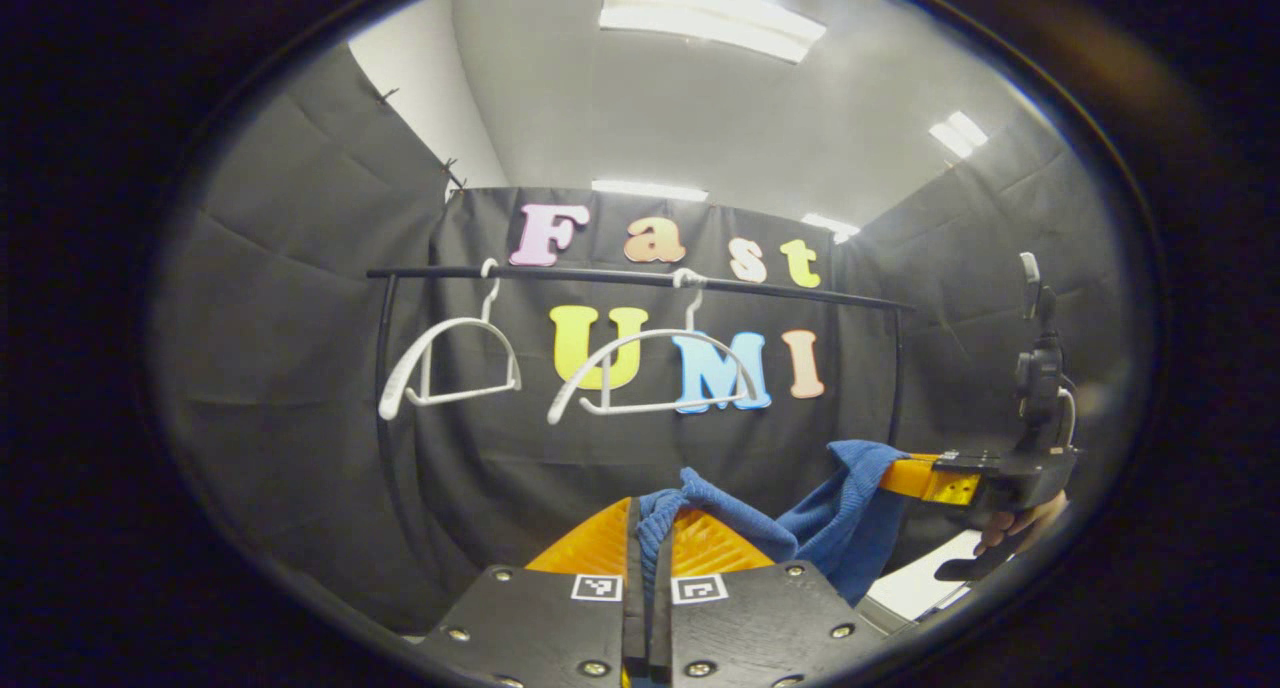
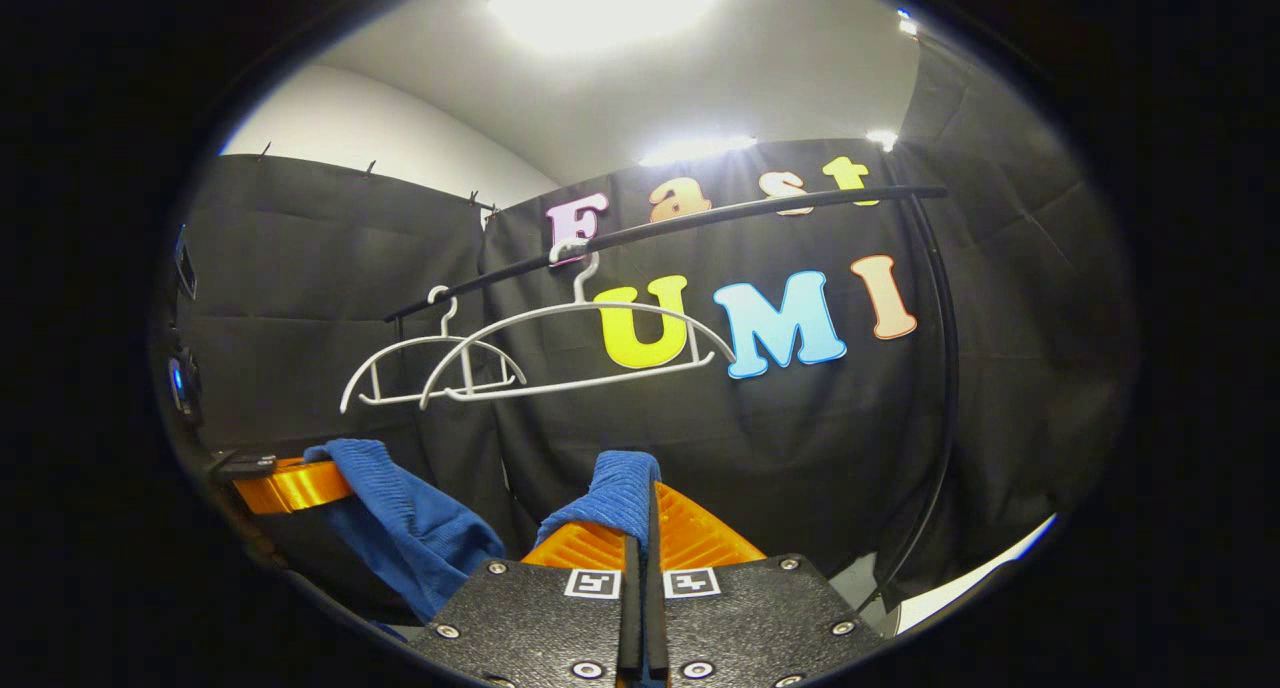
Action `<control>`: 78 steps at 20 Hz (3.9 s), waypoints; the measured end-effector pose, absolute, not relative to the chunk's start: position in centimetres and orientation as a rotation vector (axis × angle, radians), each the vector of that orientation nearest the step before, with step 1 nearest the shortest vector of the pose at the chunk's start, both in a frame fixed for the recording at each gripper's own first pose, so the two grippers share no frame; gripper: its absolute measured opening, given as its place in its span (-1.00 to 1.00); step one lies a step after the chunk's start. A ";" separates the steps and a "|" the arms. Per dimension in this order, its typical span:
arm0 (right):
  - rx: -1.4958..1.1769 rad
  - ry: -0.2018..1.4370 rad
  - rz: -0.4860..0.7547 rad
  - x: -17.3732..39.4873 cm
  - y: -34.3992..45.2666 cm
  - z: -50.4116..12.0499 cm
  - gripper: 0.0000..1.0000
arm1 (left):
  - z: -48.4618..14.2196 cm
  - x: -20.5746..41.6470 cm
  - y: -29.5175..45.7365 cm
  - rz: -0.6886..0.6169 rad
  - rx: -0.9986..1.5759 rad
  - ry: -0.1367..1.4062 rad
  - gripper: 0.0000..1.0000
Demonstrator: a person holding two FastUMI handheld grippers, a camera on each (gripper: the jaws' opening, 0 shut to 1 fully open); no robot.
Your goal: Grasp the clothes on the hanger with both hands and then place them into the laundry hamper below.
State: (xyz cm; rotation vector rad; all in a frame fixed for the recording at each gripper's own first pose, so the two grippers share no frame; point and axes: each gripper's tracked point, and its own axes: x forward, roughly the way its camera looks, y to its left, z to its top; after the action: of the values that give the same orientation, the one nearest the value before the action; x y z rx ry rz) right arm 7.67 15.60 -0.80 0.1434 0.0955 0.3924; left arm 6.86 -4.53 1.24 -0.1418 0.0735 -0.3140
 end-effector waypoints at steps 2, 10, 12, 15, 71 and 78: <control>0.125 0.110 0.392 6.2 16.2 -1.6 -0.97 | 0.2 5.9 -5.9 -0.338 -0.158 0.088 -0.95; 0.073 0.263 0.420 2.2 17.9 -10.1 -0.97 | -8.7 3.1 -8.2 -0.344 -0.156 0.243 -0.95; 0.064 0.311 0.417 1.9 17.8 -12.5 -0.97 | -11.1 2.9 -8.2 -0.334 -0.152 0.290 -0.94; 0.053 0.375 0.414 1.6 17.7 -15.6 -0.95 | -14.5 3.5 -8.2 -0.313 -0.130 0.354 -0.87; 0.003 -0.048 -0.003 -2.6 2.6 4.9 0.83 | 7.2 0.7 8.2 -0.047 -0.017 -0.063 0.94; 0.007 -0.070 -0.005 -2.2 2.9 5.6 0.83 | 6.5 0.9 8.9 -0.036 -0.013 -0.064 1.00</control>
State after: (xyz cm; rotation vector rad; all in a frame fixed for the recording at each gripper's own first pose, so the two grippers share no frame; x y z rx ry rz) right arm -2.24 2.95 5.64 0.0074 -0.0702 -0.0053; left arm 0.94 8.87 6.52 -0.0132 -0.0641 -0.0361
